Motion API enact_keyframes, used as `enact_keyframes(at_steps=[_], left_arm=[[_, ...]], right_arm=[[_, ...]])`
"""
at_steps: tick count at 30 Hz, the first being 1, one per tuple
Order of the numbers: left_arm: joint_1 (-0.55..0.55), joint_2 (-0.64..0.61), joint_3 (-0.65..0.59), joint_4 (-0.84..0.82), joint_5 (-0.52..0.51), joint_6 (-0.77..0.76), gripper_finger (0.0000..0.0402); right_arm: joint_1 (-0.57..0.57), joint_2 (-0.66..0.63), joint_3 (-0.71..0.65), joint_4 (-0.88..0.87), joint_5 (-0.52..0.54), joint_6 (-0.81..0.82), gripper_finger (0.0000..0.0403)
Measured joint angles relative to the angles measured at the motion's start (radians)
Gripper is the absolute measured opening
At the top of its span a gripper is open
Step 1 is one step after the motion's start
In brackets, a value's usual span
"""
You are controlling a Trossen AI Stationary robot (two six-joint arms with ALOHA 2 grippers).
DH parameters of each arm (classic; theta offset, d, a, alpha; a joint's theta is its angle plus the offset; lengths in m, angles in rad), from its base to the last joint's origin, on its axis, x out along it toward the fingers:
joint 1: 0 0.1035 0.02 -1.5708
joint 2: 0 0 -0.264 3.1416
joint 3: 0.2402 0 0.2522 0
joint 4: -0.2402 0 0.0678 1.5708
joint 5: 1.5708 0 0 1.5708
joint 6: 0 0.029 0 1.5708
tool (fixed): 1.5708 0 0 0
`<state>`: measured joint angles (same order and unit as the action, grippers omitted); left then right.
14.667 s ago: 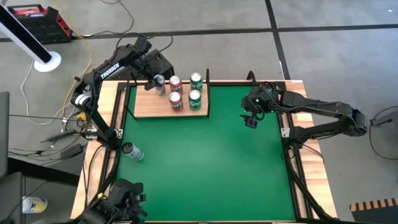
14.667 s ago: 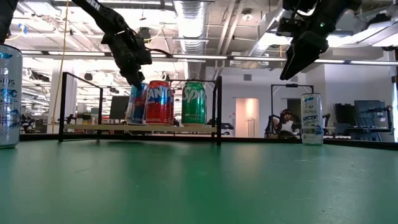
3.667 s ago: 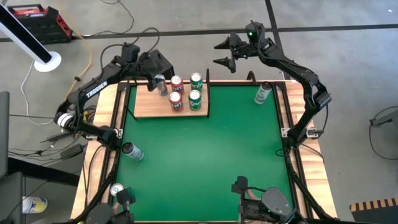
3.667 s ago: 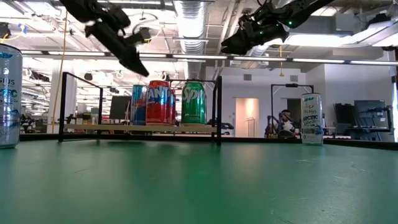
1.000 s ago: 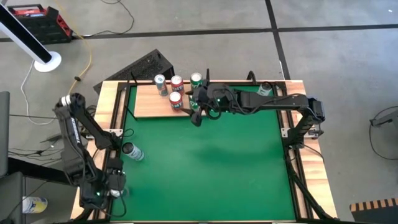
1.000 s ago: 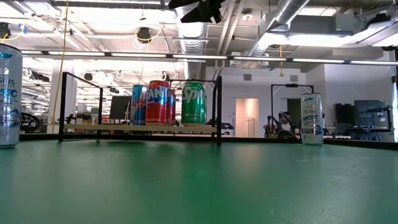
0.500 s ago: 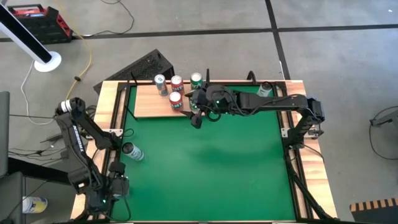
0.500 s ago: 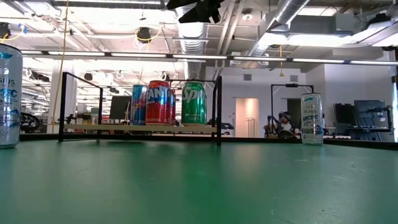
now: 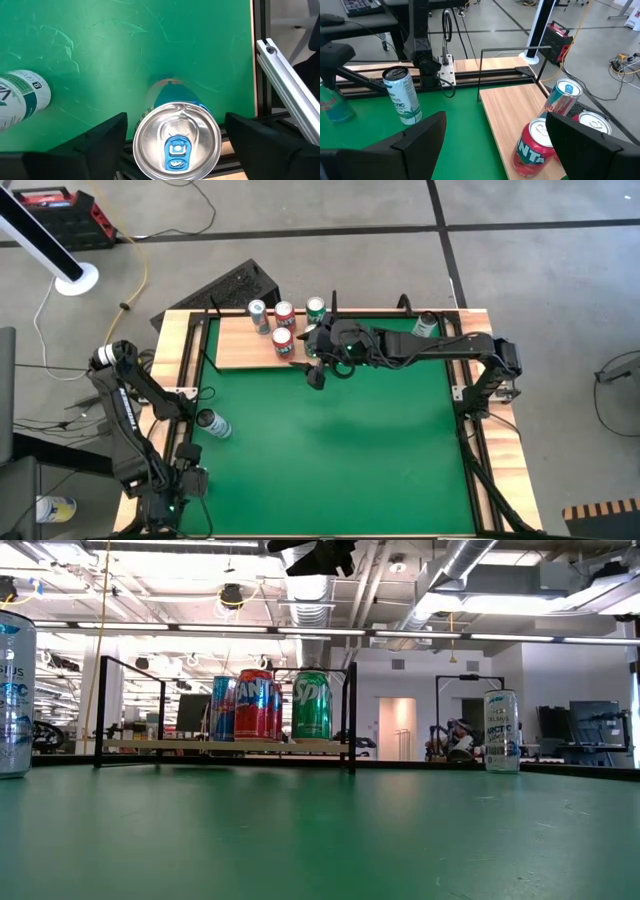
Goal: Place canned beverage on shelf
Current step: Put the blue soda can aligned with the other blue soda can on the shelf
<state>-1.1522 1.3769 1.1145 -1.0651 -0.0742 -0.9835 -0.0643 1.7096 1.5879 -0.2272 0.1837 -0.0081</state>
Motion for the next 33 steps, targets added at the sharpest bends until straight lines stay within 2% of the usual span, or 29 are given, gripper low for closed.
enact_keyframes(at_steps=[8, 14, 18, 22, 27, 33], left_arm=[[0.000, -0.002, 0.000, -0.017, 0.014, 0.019, 0.0223], [0.022, -0.021, 0.000, -0.025, 0.016, 0.065, 0.0219], [0.093, -0.080, 0.000, -0.024, -0.021, 0.163, 0.0219], [0.253, -0.138, 0.016, -0.026, -0.015, 0.326, 0.0219], [0.537, -0.141, 0.125, -0.035, 0.043, 0.673, 0.0219], [0.937, -0.144, 0.266, -0.230, 0.030, 1.047, 0.0219]], right_arm=[[0.000, 0.000, 0.000, 0.002, 0.000, 0.008, 0.0366], [-0.001, 0.000, 0.000, 0.002, 0.000, 0.008, 0.0366], [-0.001, 0.000, 0.000, -0.011, 0.000, -0.007, 0.0366], [-0.011, -0.006, 0.000, -0.072, -0.001, -0.047, 0.0366], [-0.048, -0.009, 0.000, -0.144, -0.006, -0.092, 0.0366], [-0.110, -0.054, -0.001, -0.238, -0.078, -0.157, 0.0366]])
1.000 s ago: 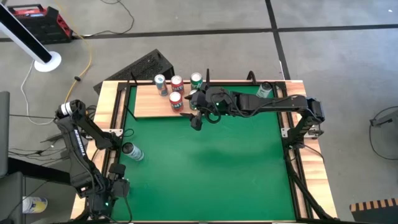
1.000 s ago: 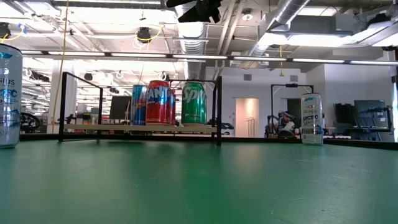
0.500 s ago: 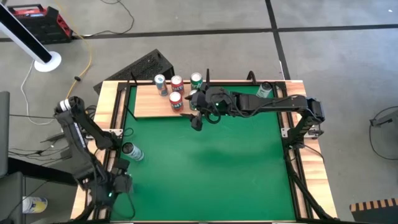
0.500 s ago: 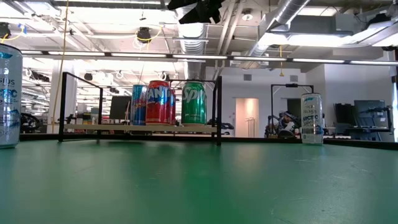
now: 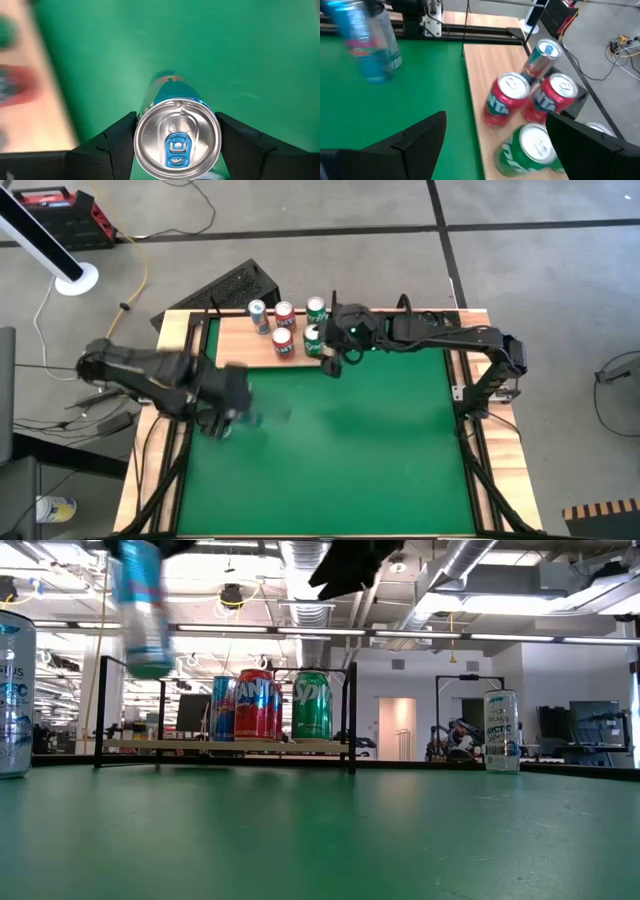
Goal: Place canned beverage on shelf
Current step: Put the blue soda can aligned with the other blue soda can on the shelf
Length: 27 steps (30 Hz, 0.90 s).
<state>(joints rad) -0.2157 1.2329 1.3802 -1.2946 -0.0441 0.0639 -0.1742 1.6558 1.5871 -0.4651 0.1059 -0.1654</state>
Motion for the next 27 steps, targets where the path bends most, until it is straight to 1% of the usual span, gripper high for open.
enact_keyframes(at_steps=[4, 8, 11, 14, 16, 19, 23, 27], left_arm=[[0.257, -0.002, 0.023, -0.006, 0.009, 0.217, 0.0219], [0.483, 0.021, 0.023, -0.006, 0.019, 0.416, 0.0219], [0.627, 0.047, 0.023, 0.011, 0.037, 0.562, 0.0219], [0.739, 0.081, 0.023, 0.067, 0.050, 0.679, 0.0219], [0.788, 0.116, 0.023, 0.086, 0.054, 0.716, 0.0219], [0.824, 0.165, 0.023, 0.083, 0.041, 0.765, 0.0219], [0.829, 0.219, 0.023, 0.082, -0.008, 0.804, 0.0219], [0.829, 0.235, 0.023, 0.073, -0.022, 0.801, 0.0219]], right_arm=[[-0.041, -0.054, 0.000, -0.064, -0.044, -0.033, 0.0366], [-0.083, -0.126, -0.002, -0.104, -0.082, -0.042, 0.0366], [-0.104, -0.178, -0.036, -0.106, -0.085, -0.044, 0.0366], [-0.120, -0.239, -0.104, -0.107, -0.087, -0.046, 0.0366], [-0.136, -0.289, -0.159, -0.086, -0.091, -0.044, 0.0366], [-0.157, -0.361, -0.236, -0.053, -0.089, -0.030, 0.0366], [-0.179, -0.451, -0.296, -0.017, -0.089, -0.030, 0.0366], [-0.201, -0.507, -0.315, 0.005, -0.089, -0.026, 0.0366]])
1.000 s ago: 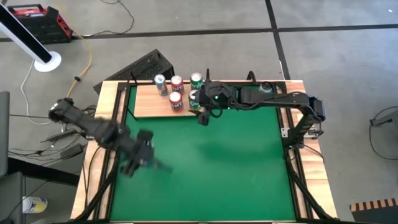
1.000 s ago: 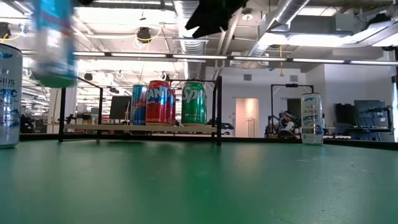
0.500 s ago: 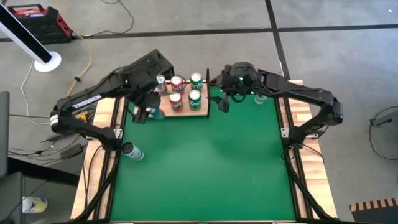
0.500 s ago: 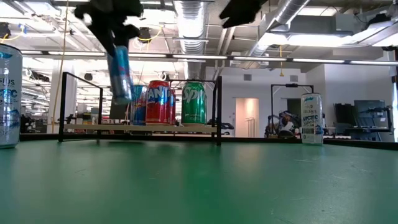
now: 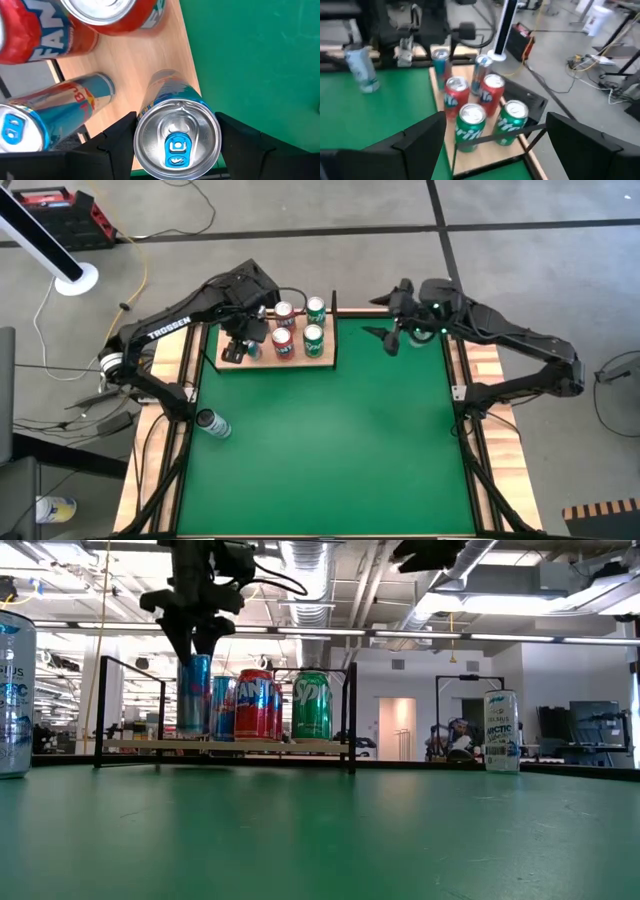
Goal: Place canned beverage on shelf
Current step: Put the blue soda can aligned with the other blue soda can on the shelf
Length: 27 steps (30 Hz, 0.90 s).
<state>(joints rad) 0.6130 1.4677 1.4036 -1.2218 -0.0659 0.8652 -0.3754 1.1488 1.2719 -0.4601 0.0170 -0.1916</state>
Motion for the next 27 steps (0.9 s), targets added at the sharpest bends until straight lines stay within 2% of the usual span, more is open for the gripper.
enact_keyframes(at_steps=[3, 8, 11, 13, 15, 17, 24, 27], left_arm=[[-0.001, 0.000, 0.014, -0.020, 0.030, -0.047, 0.0219], [-0.043, -0.033, 0.091, -0.055, 0.213, -0.196, 0.0219], [-0.086, -0.091, 0.104, -0.025, 0.352, -0.219, 0.0219], [-0.128, -0.138, 0.099, 0.026, 0.395, -0.213, 0.0219], [-0.170, -0.186, 0.087, 0.104, 0.418, -0.200, 0.0219], [-0.217, -0.222, 0.081, 0.168, 0.428, -0.186, 0.0219], [-0.400, -0.252, 0.079, 0.328, 0.415, -0.142, 0.0219], [-0.460, -0.241, 0.079, 0.360, 0.343, -0.121, 0.0219]], right_arm=[[-0.008, -0.010, -0.009, 0.033, -0.036, 0.007, 0.0366], [-0.006, -0.007, -0.089, 0.110, -0.191, -0.042, 0.0366], [-0.008, -0.033, -0.248, 0.340, -0.297, -0.008, 0.0366], [-0.005, -0.037, -0.355, 0.568, -0.323, 0.055, 0.0366], [0.011, -0.019, -0.432, 0.779, -0.349, 0.122, 0.0366], [0.032, 0.023, -0.458, 0.901, -0.366, 0.161, 0.0366], [0.119, 0.217, -0.355, 0.944, -0.391, 0.219, 0.0366], [0.135, 0.297, -0.295, 0.937, -0.421, 0.240, 0.0366]])
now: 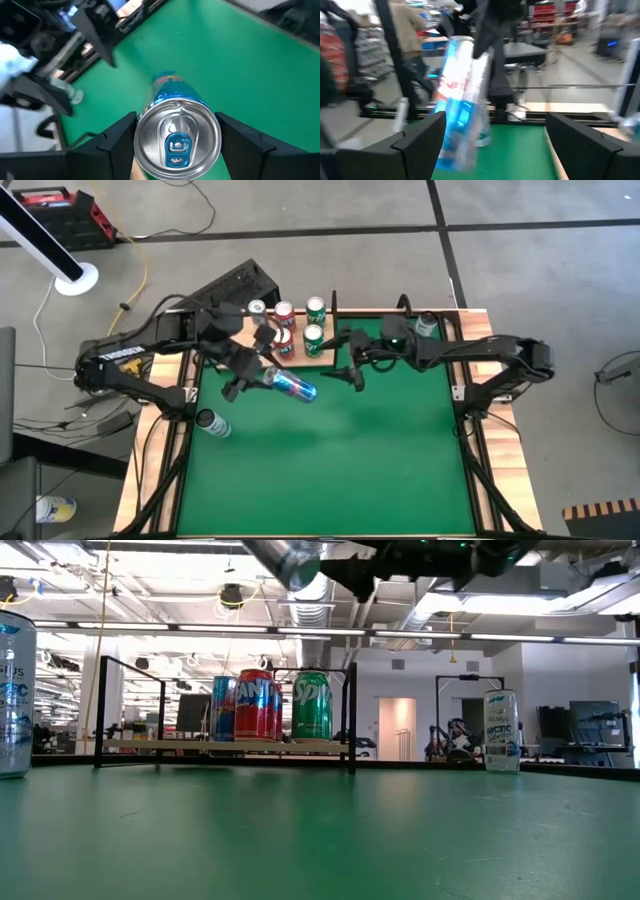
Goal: Place canned beverage on shelf
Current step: Put the blue soda can aligned with the other blue soda can on the shelf
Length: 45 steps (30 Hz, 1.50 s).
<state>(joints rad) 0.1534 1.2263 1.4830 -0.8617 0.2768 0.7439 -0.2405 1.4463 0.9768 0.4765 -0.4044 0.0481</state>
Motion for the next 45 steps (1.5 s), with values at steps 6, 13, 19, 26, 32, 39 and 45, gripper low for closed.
enact_keyframes(at_steps=[6, 13, 19, 26, 32, 39, 45], left_arm=[[-0.057, 0.012, 0.000, 0.006, -0.129, 0.004, 0.0219], [-0.069, 0.013, 0.000, -0.004, -0.182, -0.011, 0.0219], [-0.069, 0.016, 0.000, -0.031, -0.193, -0.026, 0.0219], [-0.068, 0.024, 0.000, -0.005, -0.196, -0.017, 0.0219], [-0.068, 0.031, 0.000, 0.026, -0.206, -0.004, 0.0219], [-0.068, 0.041, 0.000, 0.023, -0.214, -0.004, 0.0219], [-0.068, 0.044, 0.000, 0.031, -0.219, -0.004, 0.0220]], right_arm=[[-0.003, 0.122, 0.098, 0.000, -0.102, 0.112, 0.0366], [0.006, 0.212, 0.147, -0.007, -0.212, 0.165, 0.0366], [0.041, 0.227, 0.148, -0.037, -0.238, 0.133, 0.0366], [0.061, 0.226, 0.148, -0.062, -0.145, 0.089, 0.0366], [0.063, 0.226, 0.148, -0.102, -0.124, 0.074, 0.0365], [0.063, 0.226, 0.148, -0.128, -0.114, 0.038, 0.0325], [0.062, 0.226, 0.148, -0.146, -0.112, 0.016, 0.0258]])
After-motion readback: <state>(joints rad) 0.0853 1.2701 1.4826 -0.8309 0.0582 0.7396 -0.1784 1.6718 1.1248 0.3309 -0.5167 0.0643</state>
